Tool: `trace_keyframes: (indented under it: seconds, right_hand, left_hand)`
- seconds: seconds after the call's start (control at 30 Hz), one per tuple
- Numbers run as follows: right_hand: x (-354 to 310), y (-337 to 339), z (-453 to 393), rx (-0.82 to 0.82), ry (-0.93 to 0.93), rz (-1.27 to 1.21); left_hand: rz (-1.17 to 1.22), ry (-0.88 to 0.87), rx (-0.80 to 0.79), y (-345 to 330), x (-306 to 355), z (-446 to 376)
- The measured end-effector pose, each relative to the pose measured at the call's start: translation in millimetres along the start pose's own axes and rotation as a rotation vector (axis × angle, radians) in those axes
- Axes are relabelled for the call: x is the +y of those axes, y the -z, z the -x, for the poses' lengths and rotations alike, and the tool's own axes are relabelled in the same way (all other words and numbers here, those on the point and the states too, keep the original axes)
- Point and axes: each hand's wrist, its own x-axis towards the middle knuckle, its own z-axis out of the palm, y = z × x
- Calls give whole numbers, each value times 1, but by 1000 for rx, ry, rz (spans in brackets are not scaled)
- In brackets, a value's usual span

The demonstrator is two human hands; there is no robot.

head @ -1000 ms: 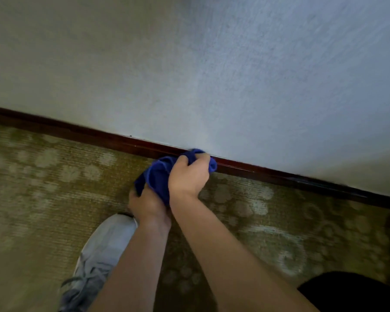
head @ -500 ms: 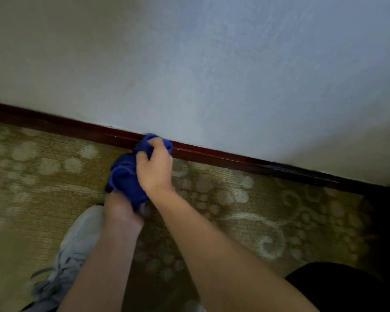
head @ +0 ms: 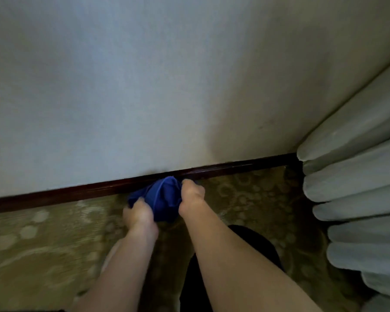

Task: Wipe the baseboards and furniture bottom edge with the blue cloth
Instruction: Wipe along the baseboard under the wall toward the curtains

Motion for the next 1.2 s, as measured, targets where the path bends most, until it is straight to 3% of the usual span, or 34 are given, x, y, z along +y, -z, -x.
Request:
trace_keyframes:
  seconds: [0.17,0.3,0.4,0.53,0.6,0.67,0.77,0.83,1.0,1.07,1.2]
  right_hand:
    - [3,-3,-32,-60,-49,117]
    - [-6,-3,-65,-61,-48,-10]
    - [-10,16,-97,68,-58,-184]
    - [-31,53,-128,332,73,-375]
    - [-27,45,-129,363,133,-365]
    - [-9,18,-118,342,175,-231]
    - [12,-6,-93,160,145,-118]
    - [7,4,-87,130,110,-131]
    - [-39,51,-91,396,337,-161]
    - [-44,47,-83,410,412,-78]
    - [-6,-5,-59,345,448,145]
  left_hand:
    - [-9,-66,163,-21,-6,-21]
    - [-13,6,147,-50,-18,-44]
    - [-143,124,17,-79,-39,-48]
    - [-217,254,-153,-111,-57,-49]
    - [-119,253,-105,-109,-61,-55]
    - [4,146,44,-94,-62,-60]
    - [71,-64,207,-69,-59,-64]
    - [63,-28,153,-70,-60,-60]
    - [-81,164,-103,-107,-65,-27]
    - [-42,155,-49,-109,-64,-25]
    - [-33,-120,299,-78,-46,-46]
